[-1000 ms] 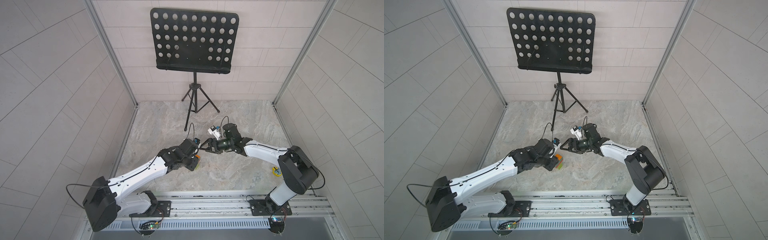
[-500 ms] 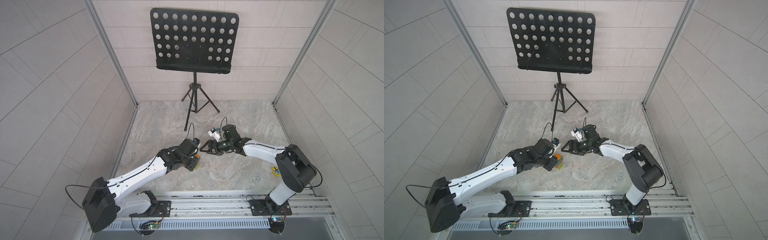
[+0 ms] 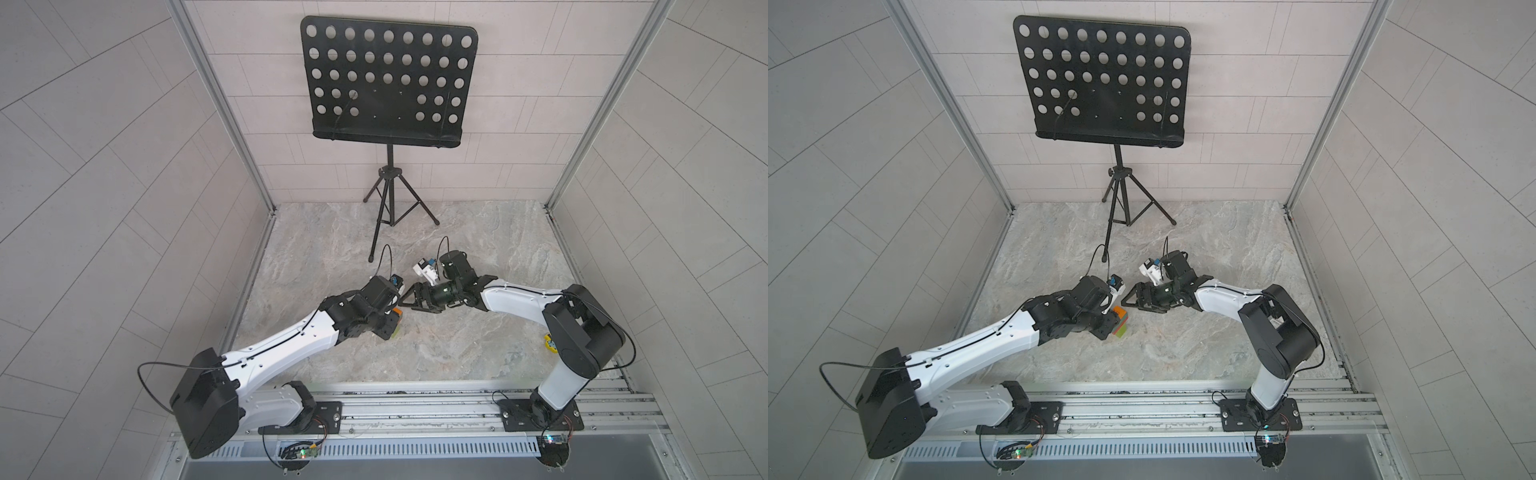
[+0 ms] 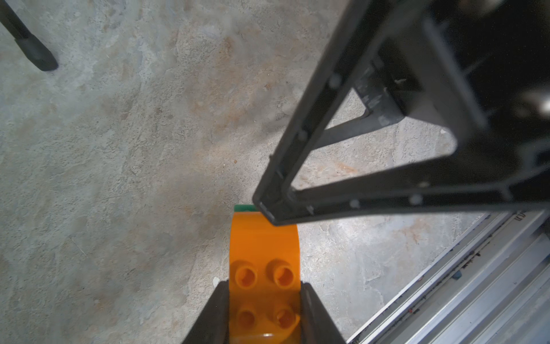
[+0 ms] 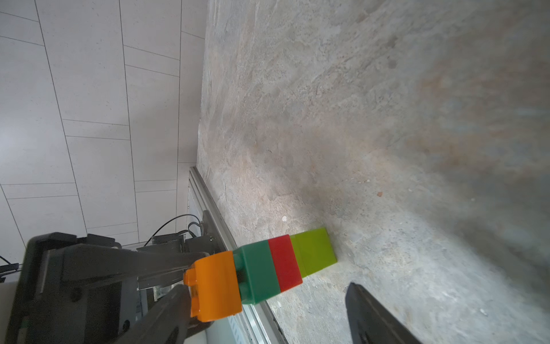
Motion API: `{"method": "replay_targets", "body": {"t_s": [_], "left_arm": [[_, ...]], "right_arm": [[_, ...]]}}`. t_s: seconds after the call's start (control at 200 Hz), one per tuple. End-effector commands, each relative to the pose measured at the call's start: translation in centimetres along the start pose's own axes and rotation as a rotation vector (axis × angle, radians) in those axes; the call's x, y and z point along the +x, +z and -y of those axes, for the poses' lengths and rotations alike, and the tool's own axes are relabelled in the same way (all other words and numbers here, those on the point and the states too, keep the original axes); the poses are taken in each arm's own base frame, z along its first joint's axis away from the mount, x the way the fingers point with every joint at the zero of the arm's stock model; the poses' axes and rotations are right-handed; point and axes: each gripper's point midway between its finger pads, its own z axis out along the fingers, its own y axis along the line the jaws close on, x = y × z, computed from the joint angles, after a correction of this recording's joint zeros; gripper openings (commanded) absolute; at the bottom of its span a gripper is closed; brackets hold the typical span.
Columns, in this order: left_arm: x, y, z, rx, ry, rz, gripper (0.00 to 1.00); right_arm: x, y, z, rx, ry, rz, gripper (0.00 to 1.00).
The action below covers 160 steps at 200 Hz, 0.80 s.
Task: Assemble an ice cream with lego
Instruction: Assemble the lego brick with the lego brick.
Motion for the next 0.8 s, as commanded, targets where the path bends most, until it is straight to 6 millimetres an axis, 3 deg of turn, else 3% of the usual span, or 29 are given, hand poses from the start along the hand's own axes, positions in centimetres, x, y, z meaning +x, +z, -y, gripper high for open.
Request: {"method": "replay_targets", "body": {"t_s": [0.0, 0.421, 0.796], "left_arm": [[0.7, 0.6, -0.4, -0.016, 0.009, -0.032, 0.15], [-1.5, -1.3, -0.2, -0.016, 0.056, 0.064, 0.16], [-0.4, 0.5, 0.2, 0.008, 0.038, -0.012, 0.15]], "right_arm": [[0.1, 0.7, -0.2, 0.005, -0.021, -0.019, 0.84], [-0.2, 0.7, -0.5, -0.004, -0.030, -0.003, 0.88], [-0.1, 0.9, -0.5, -0.014, -0.026, -0.010, 0.88]]}}
